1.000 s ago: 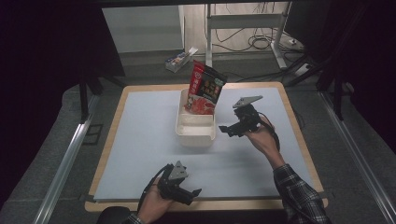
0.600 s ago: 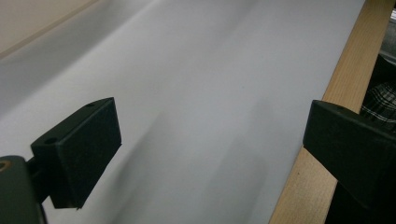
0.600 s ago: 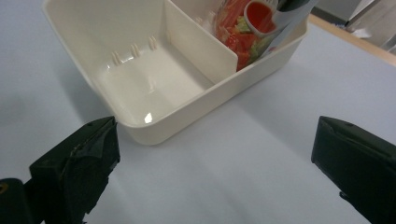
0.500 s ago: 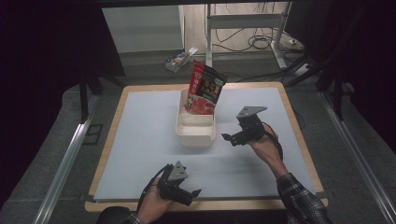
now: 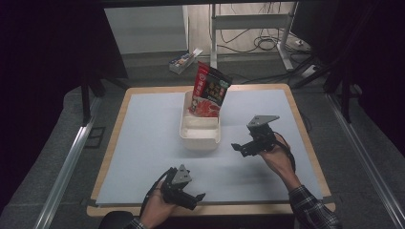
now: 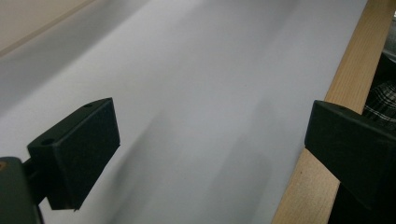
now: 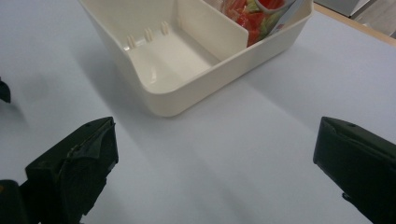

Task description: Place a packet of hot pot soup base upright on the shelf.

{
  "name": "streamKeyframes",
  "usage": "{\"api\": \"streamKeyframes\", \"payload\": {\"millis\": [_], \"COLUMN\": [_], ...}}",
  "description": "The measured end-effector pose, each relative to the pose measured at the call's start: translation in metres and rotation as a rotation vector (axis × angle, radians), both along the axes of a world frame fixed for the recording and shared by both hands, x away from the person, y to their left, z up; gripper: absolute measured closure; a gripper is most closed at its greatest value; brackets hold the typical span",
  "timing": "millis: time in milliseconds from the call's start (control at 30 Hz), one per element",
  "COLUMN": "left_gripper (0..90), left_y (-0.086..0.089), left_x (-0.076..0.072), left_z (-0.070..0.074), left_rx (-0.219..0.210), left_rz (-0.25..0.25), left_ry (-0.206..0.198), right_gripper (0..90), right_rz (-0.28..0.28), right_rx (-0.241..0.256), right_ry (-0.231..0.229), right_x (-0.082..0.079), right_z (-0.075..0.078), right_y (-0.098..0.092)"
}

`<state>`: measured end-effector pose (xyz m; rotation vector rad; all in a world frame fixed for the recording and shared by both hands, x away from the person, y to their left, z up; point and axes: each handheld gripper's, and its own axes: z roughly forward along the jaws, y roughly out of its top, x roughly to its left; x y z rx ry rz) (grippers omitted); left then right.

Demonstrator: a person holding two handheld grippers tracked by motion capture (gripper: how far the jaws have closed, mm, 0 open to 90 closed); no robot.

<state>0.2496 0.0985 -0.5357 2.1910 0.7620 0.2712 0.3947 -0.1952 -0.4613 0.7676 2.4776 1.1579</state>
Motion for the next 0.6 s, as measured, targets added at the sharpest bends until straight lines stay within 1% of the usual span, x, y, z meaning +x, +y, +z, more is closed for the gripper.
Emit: {"api": "streamKeyframes", "payload": {"millis": [167, 267, 500, 600], "left_gripper": [3.1, 3.1, 3.1, 3.1], "left_y": [-0.001, -0.002, -0.002, -0.001], "left_x": [0.000, 0.000, 0.000, 0.000], "left_z": [-0.001, 0.000, 0.000, 0.000], "left_rx": [0.000, 0.000, 0.001, 0.000], "left_rz": [-0.004, -0.005, -0.004, -0.001], "left_ry": [0.000, 0.000, -0.002, -0.004], "right_gripper": [0.0, 0.0, 0.0, 0.3], "right_rz": [-0.004, -0.005, -0.015, -0.018], "right_rx": [0.005, 0.012, 0.002, 0.012], "right_ry": [-0.011, -0.006, -0.024, -0.023], "right_x": [-0.010, -0.015, -0.027, -0.031], "right_z": [0.002, 0.003, 0.006, 0.008], "right_y": [-0.006, -0.008, -0.013, -0.016]}}
